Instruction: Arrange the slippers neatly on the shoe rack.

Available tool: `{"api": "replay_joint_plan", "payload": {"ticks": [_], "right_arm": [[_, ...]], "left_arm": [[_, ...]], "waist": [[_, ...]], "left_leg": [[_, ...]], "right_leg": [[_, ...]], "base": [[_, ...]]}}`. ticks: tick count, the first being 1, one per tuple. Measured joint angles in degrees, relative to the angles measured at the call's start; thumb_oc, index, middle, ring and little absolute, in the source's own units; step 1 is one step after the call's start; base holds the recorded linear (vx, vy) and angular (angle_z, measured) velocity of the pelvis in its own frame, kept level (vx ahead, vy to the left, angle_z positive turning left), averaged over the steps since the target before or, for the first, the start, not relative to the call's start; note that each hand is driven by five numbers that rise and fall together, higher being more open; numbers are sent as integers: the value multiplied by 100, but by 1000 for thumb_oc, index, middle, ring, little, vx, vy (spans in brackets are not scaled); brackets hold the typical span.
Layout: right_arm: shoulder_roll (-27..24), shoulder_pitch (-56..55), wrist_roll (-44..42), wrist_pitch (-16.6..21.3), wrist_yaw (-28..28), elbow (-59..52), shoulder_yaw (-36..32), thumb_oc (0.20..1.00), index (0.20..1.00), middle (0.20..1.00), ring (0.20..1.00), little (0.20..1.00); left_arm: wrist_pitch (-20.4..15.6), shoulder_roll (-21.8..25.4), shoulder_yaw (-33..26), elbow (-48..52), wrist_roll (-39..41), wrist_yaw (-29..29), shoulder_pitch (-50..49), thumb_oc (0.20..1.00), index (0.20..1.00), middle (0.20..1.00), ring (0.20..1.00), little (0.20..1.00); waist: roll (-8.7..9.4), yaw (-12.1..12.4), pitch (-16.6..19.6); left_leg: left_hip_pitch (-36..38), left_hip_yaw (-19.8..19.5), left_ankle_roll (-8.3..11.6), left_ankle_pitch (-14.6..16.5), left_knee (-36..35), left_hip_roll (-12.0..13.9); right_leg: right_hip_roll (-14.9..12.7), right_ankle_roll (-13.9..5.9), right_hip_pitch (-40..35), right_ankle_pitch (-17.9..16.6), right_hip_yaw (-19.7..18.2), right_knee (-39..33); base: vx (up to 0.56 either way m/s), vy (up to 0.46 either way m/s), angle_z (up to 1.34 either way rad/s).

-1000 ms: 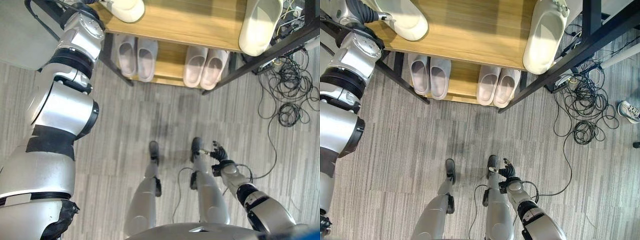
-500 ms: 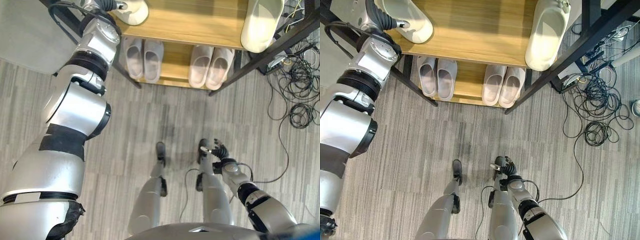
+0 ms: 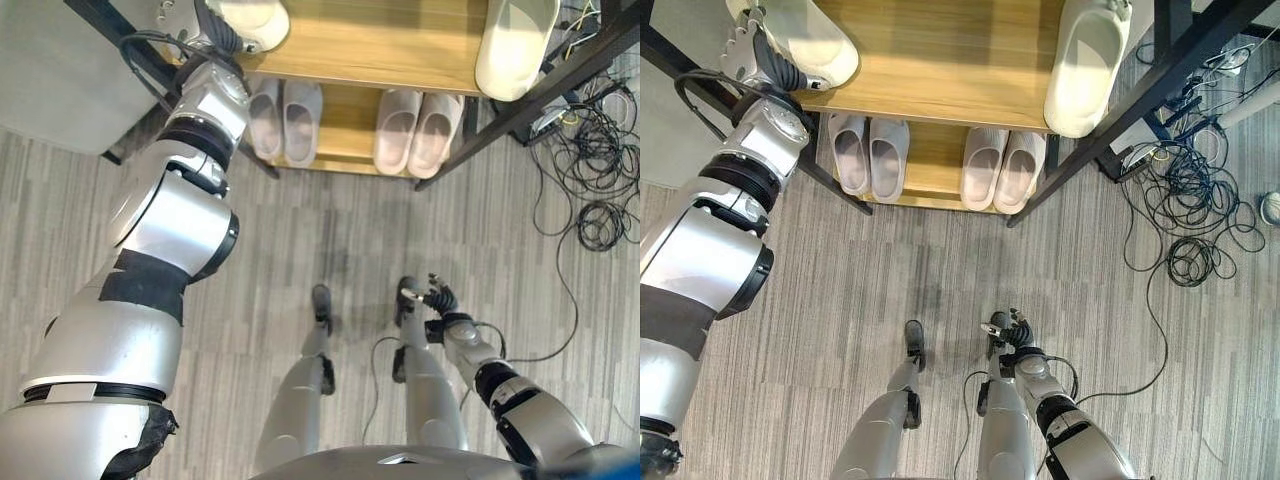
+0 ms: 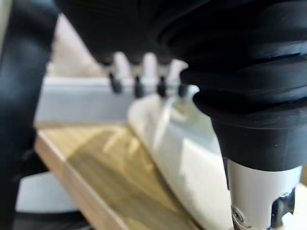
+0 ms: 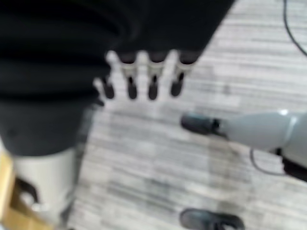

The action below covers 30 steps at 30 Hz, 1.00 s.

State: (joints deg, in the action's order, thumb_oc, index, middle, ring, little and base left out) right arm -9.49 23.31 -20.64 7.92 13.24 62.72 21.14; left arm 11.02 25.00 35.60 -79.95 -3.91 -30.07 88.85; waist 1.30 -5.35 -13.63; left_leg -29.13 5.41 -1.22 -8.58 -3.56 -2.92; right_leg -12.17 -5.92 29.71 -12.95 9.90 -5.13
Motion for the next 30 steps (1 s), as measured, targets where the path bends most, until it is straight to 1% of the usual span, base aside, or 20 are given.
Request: {"api": "replay_joint_plan", "payload": {"ticks": [1,2,4,7,8,9,11,12,13,16,19,21,23,26,28,30], "right_arm": [[-1,0,0,0,0,0,-1,1000,1000,1000,1000,1000],[-2,-3,0,0,-1,2,-2,1000,1000,1000,1000,1000],[-5,-68,1,0,-11,4,-11,1000,1000,1000,1000,1000],[-4,-131,1,-1,-28,14,-13,1000,1000,1000,1000,1000],[-5,-139,2,-1,-43,15,-19,1000,1000,1000,1000,1000],[-4,-164,5,1,-77,18,-44,1000,1000,1000,1000,1000],[-16,-243,11,-1,-94,41,-63,1000,1000,1000,1000,1000],[-4,-248,11,-5,-111,84,-69,1000,1000,1000,1000,1000],[-1,-250,16,-8,-133,134,-78,1000,1000,1000,1000,1000],[-5,-265,32,-36,-160,243,-173,1000,1000,1000,1000,1000],[-40,-282,54,-72,-160,255,-264,1000,1000,1000,1000,1000],[-41,-285,55,-71,-160,253,-263,1000,1000,1000,1000,1000],[-56,-294,56,-70,-160,254,-264,1000,1000,1000,1000,1000],[-93,-281,56,-68,-155,313,-270,1000,1000,1000,1000,1000],[-115,-303,56,-69,-154,356,-269,1000,1000,1000,1000,1000],[-139,-301,56,-69,-154,362,-271,1000,1000,1000,1000,1000]], "left_arm": [[3,-3,0,0,-1,6,0,944,944,944,944,944],[5,-13,-1,0,0,9,-3,1000,1000,1000,1000,1000],[1,-138,4,20,-4,8,-36,1000,1000,1000,1000,1000],[-7,-199,9,56,-3,15,-81,1000,1000,1000,1000,1000],[-28,-240,23,230,-3,95,-138,1000,1000,1000,1000,1000],[-88,-382,95,540,-14,150,-295,1000,1000,1000,1000,1000],[-192,-424,521,1106,-175,276,-590,1000,1000,1000,1000,1000],[-320,-547,674,1189,-243,353,-673,1000,1000,1000,1000,1000],[-328,-715,681,1185,-243,396,-713,1000,1000,1000,1000,1000],[-354,-1029,708,1185,-246,504,-828,1000,1000,1000,1000,1000],[-422,-1112,705,1185,-251,514,-884,1000,1000,1000,1000,1000],[-422,-1104,698,1184,-256,505,-884,1000,1000,1000,1000,1000],[-419,-1088,715,1185,-477,490,-874,1000,1000,1000,1000,1000],[-414,-979,710,1185,-483,465,-854,1000,1000,1000,1000,1000],[-393,-682,711,1187,-638,434,-713,1000,1000,1000,1000,1000],[-376,-536,740,1189,-766,287,-605,1000,1000,1000,1000,1000]], "waist": [[1,-2,1],[3,-1,5],[14,5,36],[29,3,92],[35,-2,104],[33,-6,105],[28,11,108],[28,5,108],[22,0,110],[-47,14,109],[-198,20,81],[-287,16,92],[-313,7,81],[-357,9,55],[-402,15,29],[-438,20,7]], "left_leg": [[0,1,-3,-2,0,0],[0,4,-3,-2,1,0],[0,2,-4,-3,4,-7],[1,9,-5,-3,6,-18],[5,11,-10,-7,8,-22],[7,17,-32,-22,21,-33],[22,24,-32,-22,44,-49],[22,31,-35,-23,49,-61],[26,40,-39,-26,50,-71],[84,54,-42,-29,46,-74],[186,61,-49,-36,-1,-48],[223,65,-48,-41,-33,-18],[244,69,-48,-41,-41,6],[292,87,-48,-42,-58,32],[362,115,-25,-65,-133,54],[379,115,-25,-72,-147,59]], "right_leg": [[0,1,2,-3,-1,0],[0,1,2,-5,-3,0],[-4,0,1,-13,-4,1],[-14,-4,2,-22,-4,4],[-24,-5,2,-23,-4,21],[-37,-14,0,-40,-7,27],[-59,-16,-15,-41,-18,43],[-77,-21,-14,-44,-20,48],[-92,-23,-14,-45,-23,48],[-123,-26,-55,-42,-41,48],[-90,-26,-139,-49,-43,8],[-54,-25,-160,-48,-45,5],[-31,-23,-171,-46,-44,4],[-12,-21,-207,-44,-44,0],[10,-17,-221,-41,-44,-1],[20,-14,-229,-38,-42,-1]], "base": [[0,0,0],[0,0,0],[0,0,0],[0,0,0],[0,0,0],[-26,33,1],[-14,18,0],[0,0,0],[0,0,0],[-19,16,-4],[-16,-9,-3],[-21,-26,-5],[-21,-30,-4],[-25,-25,-5],[-11,-10,-6],[0,0,0]]}}
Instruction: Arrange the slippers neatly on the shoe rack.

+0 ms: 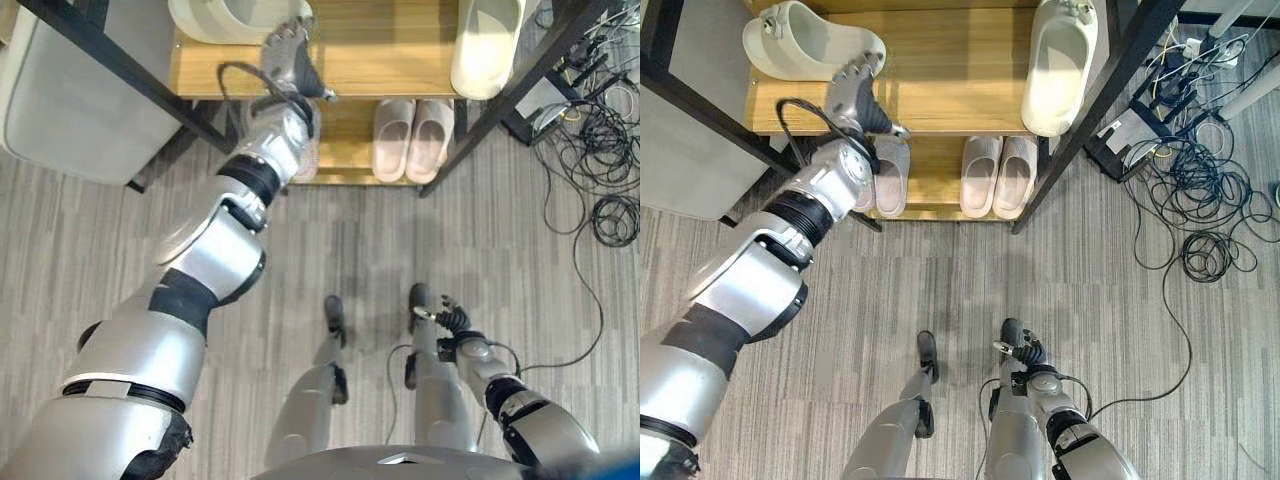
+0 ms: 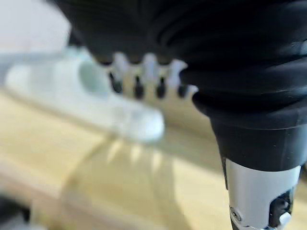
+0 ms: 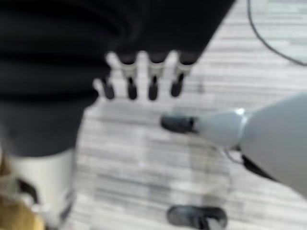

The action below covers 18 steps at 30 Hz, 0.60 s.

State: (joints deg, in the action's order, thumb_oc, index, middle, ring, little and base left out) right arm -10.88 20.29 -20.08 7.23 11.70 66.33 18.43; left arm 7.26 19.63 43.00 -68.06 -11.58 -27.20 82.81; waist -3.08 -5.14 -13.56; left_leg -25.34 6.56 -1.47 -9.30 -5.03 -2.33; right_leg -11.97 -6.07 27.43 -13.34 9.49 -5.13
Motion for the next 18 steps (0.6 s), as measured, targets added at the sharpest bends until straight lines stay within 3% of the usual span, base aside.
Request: {"api": "replay_joint_plan", "payload": {"ticks": [2,8,10,18], "right_arm": [[-68,10,0,3,4,0,0,1000,1000,1000,1000,1000],[-119,-20,-2,4,15,16,-11,1000,1000,1000,1000,1000],[-121,27,1,10,20,44,-31,1000,1000,1000,1000,1000],[-106,71,2,73,80,23,-34,1000,1000,1000,1000,1000]], "left_arm": [[58,140,325,-11,-439,-45,133,1000,1000,1000,1000,1000],[202,394,320,-89,-621,-42,159,1000,1000,1000,1000,1000],[296,524,529,-351,-1027,-29,154,1000,1000,1000,1000,1000],[432,810,549,-656,-1672,-51,164,1000,1000,1000,1000,1000]], "waist": [[-33,2,-86],[-36,-19,-164],[-25,-56,-171],[177,-119,-187]], "left_leg": [[28,0,0,0,-8,-4],[26,-7,3,5,-14,-10],[25,-1,-1,11,-14,-29],[-114,31,-30,33,-13,-69]], "right_leg": [[-3,1,-25,2,0,0],[7,7,-20,16,1,1],[8,6,-15,16,-2,1],[-19,-13,133,9,-43,2]], "base": [[0,0,0],[17,28,0],[18,42,0],[38,48,-1]]}}
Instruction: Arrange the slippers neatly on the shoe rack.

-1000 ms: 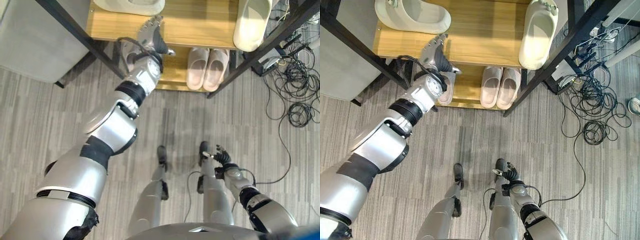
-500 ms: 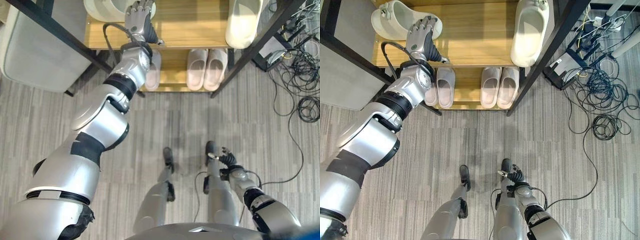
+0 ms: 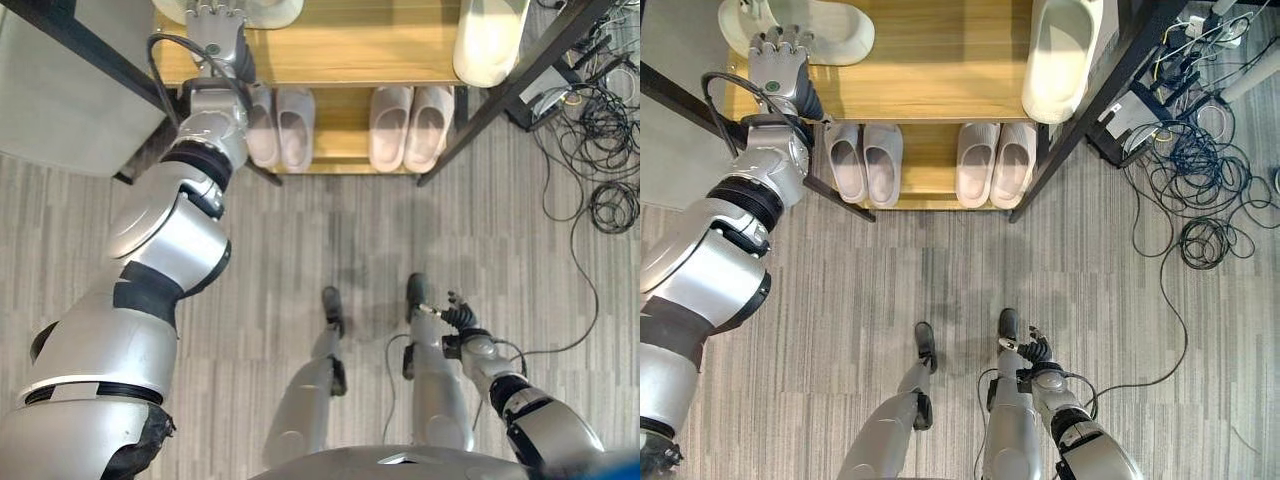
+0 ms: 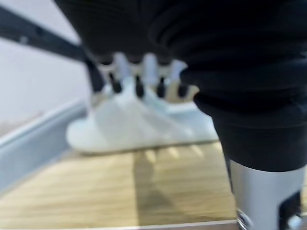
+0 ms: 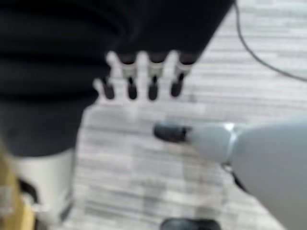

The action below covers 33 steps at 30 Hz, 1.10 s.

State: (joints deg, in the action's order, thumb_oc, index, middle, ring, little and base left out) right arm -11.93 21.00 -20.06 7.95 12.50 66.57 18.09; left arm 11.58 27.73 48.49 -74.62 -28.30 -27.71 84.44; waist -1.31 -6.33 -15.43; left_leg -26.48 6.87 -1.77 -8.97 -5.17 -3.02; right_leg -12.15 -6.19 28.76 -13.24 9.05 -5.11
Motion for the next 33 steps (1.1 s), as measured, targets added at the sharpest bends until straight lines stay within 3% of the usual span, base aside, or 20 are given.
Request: {"api": "replay_joint_plan", "payload": {"ticks": [5,9,11,13,14,17,19,21,22,23,24,25,26,27,28,29,30,31,32,33], "right_arm": [[59,121,-3,37,21,-76,-4,1000,1000,1000,1000,1000],[54,-110,-4,68,23,-169,25,1000,1000,1000,1000,1000],[75,-79,-9,97,71,-145,-10,1000,1000,1000,1000,1000],[93,-110,-6,210,107,-142,-116,1000,1000,1000,1000,1000],[50,-136,-7,253,134,-196,-264,1000,1000,1000,1000,1000],[101,-361,5,260,109,-342,-292,1000,1000,1000,1000,1000],[99,-309,-68,354,91,-438,-502,1000,1000,1000,1000,1000],[-39,-335,-48,291,102,-259,-359,1000,1000,1000,1000,1000],[-23,-263,-48,275,72,-190,-309,1000,1000,1000,1000,1000],[-30,-237,-53,298,46,-253,-304,1000,1000,1000,1000,1000],[-9,-235,-55,302,38,-259,-294,1000,1000,1000,1000,1000],[17,-284,-60,311,43,-257,-283,1000,1000,1000,1000,1000],[-41,-288,-63,321,62,-197,-234,1000,1000,1000,1000,1000],[-59,-171,-65,318,72,-188,-158,1000,1000,1000,1000,1000],[-153,7,-132,550,8,629,-13,1000,1000,1000,1000,1000],[-220,-308,-121,289,-81,490,-385,1000,1000,1000,1000,1000],[-385,-1263,-107,312,-59,-776,-854,1000,1000,1000,1000,1000],[-593,-1118,-104,208,-11,-35,-617,1000,1000,1000,1000,1000],[-656,-805,-104,189,116,85,-688,1000,1000,1000,1000,1000],[-644,-691,-101,256,139,-50,-734,1000,1000,1000,1000,1000]], "left_arm": [[83,-9,9,45,-26,37,-21,1000,1000,1000,1000,1000],[25,-177,-285,833,78,11,-401,1000,1000,1000,1000,1000],[-225,-207,-415,1322,338,-273,-807,1000,1000,1000,1000,1000],[-375,-143,-421,1388,480,-349,-1175,1000,1000,1000,1000,1000],[-428,46,-707,1911,518,-480,-1387,1000,1000,1000,1000,1000],[-560,586,-864,2536,487,-722,-1459,1000,1000,1000,1000,1000],[-600,675,-850,2629,445,-658,-1614,1000,1000,1000,1000,1000],[-597,20,-879,2610,449,-632,-1562,1000,1000,1000,1000,1000],[-601,-79,-812,2613,446,-612,-1563,1000,1000,1000,1000,1000],[-609,-35,-853,2627,441,-589,-1611,1000,1000,1000,1000,1000],[-629,85,-873,2648,449,-575,-1715,1000,1000,1000,1000,1000],[-631,291,-848,2678,452,-520,-1843,1000,1000,1000,1000,1000],[-630,461,-885,2662,463,-501,-1907,1000,1000,1000,1000,1000],[-658,742,-977,2649,467,-485,-1954,1000,1000,1000,1000,1000],[-1016,862,-1132,2188,462,-486,-2028,1000,1000,1000,1000,1000],[-1232,863,-1064,1748,722,-401,-2457,1000,1000,1000,1000,1000],[-1383,1020,-478,1532,1156,-320,-3390,1000,1000,1000,1000,1000],[-1462,1993,670,1763,1532,262,-2152,1000,1000,1000,1000,1000],[-1458,2502,585,1591,1663,310,-919,1000,1000,1000,1000,1000],[-1433,2746,262,1442,1840,269,155,1000,1000,1000,1000,1000]], "waist": [[179,-49,99],[415,-46,250],[412,-20,228],[385,-28,214],[247,-66,86],[189,-50,-527],[228,-66,-786],[137,-58,-879],[152,10,-878],[96,131,-890],[70,170,-906],[88,203,-903],[151,328,-850],[81,360,-814],[56,303,-767],[65,256,-807],[13,434,-920],[313,918,-55],[242,856,-91],[154,652,16]], "left_leg": [[-17,43,18,26,1,-2],[56,29,-17,71,134,17],[-632,50,-89,875,1929,111],[-682,132,-228,1552,2792,125],[-860,276,-279,1890,3299,200],[-979,390,-469,2066,3627,258],[-788,327,-398,1992,3523,301],[-759,-166,-147,1885,3470,351],[-752,-299,-9,1903,3541,475],[-767,-397,209,1983,3745,722],[-974,-576,316,2022,4473,835],[-1461,-807,432,1618,5549,1042],[-1508,-827,389,1608,5617,1109],[-1402,-838,372,1429,5165,1194],[-1012,-895,832,1287,4055,1253],[-54,-901,948,1575,3115,1088],[108,-763,1098,1512,3876,1237],[-628,-1385,956,1412,2099,1184],[-683,-1445,836,1079,1369,1352],[-576,-1277,839,851,1330,1140]], "right_leg": [[-2,-14,40,-3,-41,16],[-15,-13,-15,107,-37,199],[-134,68,579,558,-28,1625],[-242,129,641,999,-14,2186],[-275,74,830,1153,-55,2478],[-269,-99,1224,1249,-136,2690],[-86,-125,950,1089,-18,2256],[343,153,659,807,-288,2161],[441,385,622,873,-153,2242],[645,574,570,1122,77,2460],[744,794,426,1411,303,2679],[910,980,233,1617,466,2772],[954,1063,153,1699,454,2778],[1037,1107,67,1813,477,2778],[945,474,168,2225,588,3180],[550,304,-173,2377,544,3499],[850,641,-1076,2304,294,2818],[1060,512,-504,2237,1,2591],[1235,551,-521,2193,133,2575],[1206,582,-511,2238,71,2695]], "base": [[69,13,-2],[-37,25,2],[23,109,-26],[54,85,-59],[66,21,-60],[109,-88,-49],[23,-158,13],[73,-267,93],[69,-297,48],[39,-210,7],[-12,-121,0],[30,-80,-1],[405,-934,6],[583,-428,3],[591,-276,30],[324,710,-11],[260,428,-62],[273,562,-93],[165,432,-83],[107,388,-47]]}}
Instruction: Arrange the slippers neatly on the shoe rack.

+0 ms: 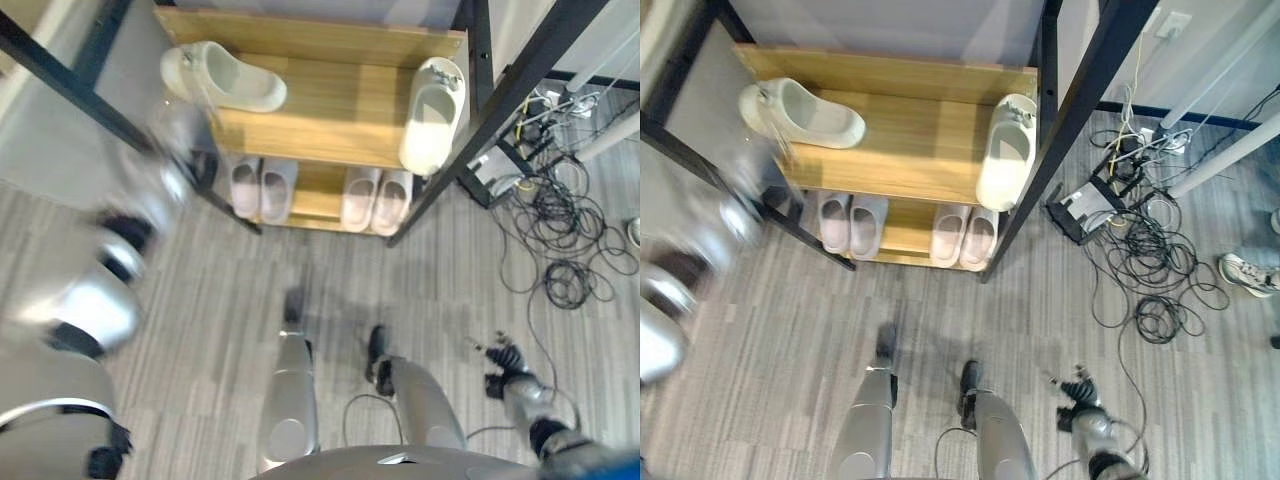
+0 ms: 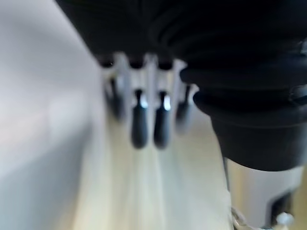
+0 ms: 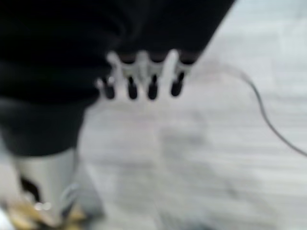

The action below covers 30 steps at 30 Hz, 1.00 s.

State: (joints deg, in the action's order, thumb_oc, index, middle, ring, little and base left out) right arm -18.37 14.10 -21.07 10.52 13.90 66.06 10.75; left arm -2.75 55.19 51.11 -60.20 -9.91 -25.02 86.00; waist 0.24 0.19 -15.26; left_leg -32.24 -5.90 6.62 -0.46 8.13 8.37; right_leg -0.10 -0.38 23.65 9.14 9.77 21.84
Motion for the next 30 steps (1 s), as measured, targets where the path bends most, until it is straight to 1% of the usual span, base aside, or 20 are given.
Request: {"api": "replay_joint_plan", "payload": {"ticks": [1,2,4,5,6,7,8,9,10,11,12,13,15,16,17,20,23,25,27,30], "right_arm": [[-27,103,0,0,-4,12,16,1000,1000,1000,1000,1000],[10,232,-5,-21,-24,25,164,1000,1000,1000,1000,1000],[483,315,-1,-50,-120,11,343,1000,1000,1000,1000,1000],[698,199,-28,-54,-36,-166,404,1000,1000,1000,1000,1000],[1212,-69,-35,-44,-34,-247,427,1000,1000,1000,1000,1000],[1688,32,-46,-46,-76,-280,417,1000,1000,1000,1000,1000],[1698,234,-241,-28,-198,-362,280,1000,1000,1000,1000,1000],[1347,230,-356,-62,-197,-275,236,1000,1000,1000,1000,1000],[1120,174,-412,-109,-181,-187,243,1000,1000,1000,1000,1000],[973,246,-419,-146,-139,-207,271,1000,1000,1000,1000,1000],[1045,307,-427,-149,-136,-309,356,1000,1000,1000,1000,1000],[1065,430,-436,-128,-167,-335,543,1000,1000,1000,1000,1000],[1039,369,-448,-141,-136,-305,500,1000,1000,1000,1000,1000],[1037,253,-452,-142,-127,-311,380,1000,1000,1000,1000,1000],[1042,58,-457,-180,-122,-192,322,1000,1000,1000,1000,1000],[1055,146,-457,-209,-126,-213,320,1000,1000,1000,1000,1000],[1027,141,-457,-218,-138,-195,290,1000,1000,1000,1000,1000],[992,48,-456,-269,-140,-173,297,1000,1000,1000,1000,1000],[986,11,-456,-275,-142,-148,303,1000,1000,1000,1000,1000],[978,6,-454,-280,-142,-145,314,1000,1000,1000,1000,1000]], "left_arm": [[-14,-62,46,-224,18,241,142,1000,1000,1000,1000,1000],[-46,-82,1,-182,22,235,97,1000,1000,1000,1000,1000],[-100,-149,-18,-175,-2,204,26,1000,1000,1000,1000,1000],[435,-902,-713,-203,-564,-428,-391,1000,1000,1000,1000,1000],[1468,-2871,-2898,958,-1138,-910,-1638,1000,1000,1000,1000,1000],[1654,-3591,-3010,1320,-1248,-931,-2115,1000,1000,1000,1000,1000],[1628,-3127,-2128,1714,-1659,-736,-2658,1000,1000,1000,1000,1000],[1694,-2634,-2193,1898,-1855,-734,-2712,1000,1000,1000,1000,1000],[1919,-2301,-2054,1783,-2009,-723,-2508,1000,1000,1000,1000,1000],[2149,-2512,-1816,1766,-2227,-715,-2380,1000,1000,1000,1000,1000],[2160,-2947,-1778,1480,-2348,-894,-2228,1000,1000,1000,1000,1000],[2054,-3361,-1803,246,-2313,-902,-1711,1000,1000,1000,1000,1000],[2002,-2900,-1845,128,-2116,-780,-1604,1000,1000,1000,1000,1000],[2002,-2600,-1790,435,-1996,-732,-1604,1000,1000,1000,1000,1000],[1959,-2359,-1749,675,-1995,-727,-1601,1000,1000,1000,1000,1000],[1967,-2318,-1746,641,-1989,-719,-1669,1000,1000,1000,1000,1000],[1992,-2359,-1751,481,-1983,-673,-1716,1000,1000,1000,1000,1000],[2012,-2347,-1716,422,-1871,-658,-1716,1000,1000,1000,1000,1000],[2073,-2354,-1564,213,-1872,-655,-1713,1000,1000,1000,1000,1000],[2199,-2360,-1519,-215,-1868,-616,-1705,1000,1000,1000,1000,1000]], "waist": [[-176,-53,26],[-312,-140,-13],[-183,-399,-79],[-152,-380,-94],[64,-163,-194],[350,-105,-302],[558,-234,-408],[483,-141,-449],[380,30,-512],[255,128,-560],[286,101,-598],[289,-61,-582],[272,-268,-574],[248,-264,-564],[174,-171,-524],[7,-41,-435],[-25,-67,-374],[-139,-69,-70],[-222,-61,89],[-250,-73,122]], "left_leg": [[193,200,-109,-151,9,-248],[316,268,-372,-866,-86,-286],[374,388,-497,-851,-85,-505],[426,370,-521,-833,-90,-612],[547,320,-518,-824,-95,-707],[544,194,-546,-755,-105,-708],[435,159,-551,-741,-93,-708],[436,152,-548,-740,-91,-710],[423,116,-547,-741,-110,-697],[313,55,-552,-766,-111,-735],[302,52,-563,-787,-112,-746],[341,90,-590,-812,-111,-763],[382,84,-590,-864,-227,-734],[423,75,-579,-914,-347,-723],[454,94,-590,-951,-402,-730],[491,94,-591,-950,-405,-753],[723,88,-583,-912,-429,-752],[759,89,-574,-895,-497,-752],[767,75,-589,-915,-508,-751],[759,57,-586,-920,-520,-733]], "right_leg": [[-112,-10,12,59,-39,93],[-152,-25,1,106,-137,136],[-411,-154,-4,123,-141,168],[-476,-166,-55,120,-71,123],[-610,-199,-361,151,73,-154],[-577,-176,-400,206,135,-230],[-566,-179,-309,192,158,-199],[-573,-183,-333,195,194,-206],[-548,-180,-324,199,215,-219],[-568,-191,-204,216,237,-148],[-589,-193,-176,217,235,-107],[-620,-213,-191,197,192,-82],[-594,-202,-197,150,194,-136],[-577,-198,-198,142,201,-178],[-587,-198,-223,142,204,-209],[-607,-205,-265,145,205,-227],[-607,-221,-512,158,206,-300],[-607,-225,-532,154,206,-333],[-595,-226,-556,151,217,-346],[-568,-218,-559,146,237,-377]], "base": [[58,116,-77],[65,135,-53],[-16,-25,-23],[-13,-99,18],[22,-111,31],[14,-78,32],[-12,-49,17],[-43,-26,14],[-65,-19,25],[-47,-12,20],[-18,5,4],[9,26,-13],[12,28,-10],[0,0,0],[11,38,3],[25,8,3],[71,3,0],[59,1,-2],[20,0,1],[10,0,0]]}}
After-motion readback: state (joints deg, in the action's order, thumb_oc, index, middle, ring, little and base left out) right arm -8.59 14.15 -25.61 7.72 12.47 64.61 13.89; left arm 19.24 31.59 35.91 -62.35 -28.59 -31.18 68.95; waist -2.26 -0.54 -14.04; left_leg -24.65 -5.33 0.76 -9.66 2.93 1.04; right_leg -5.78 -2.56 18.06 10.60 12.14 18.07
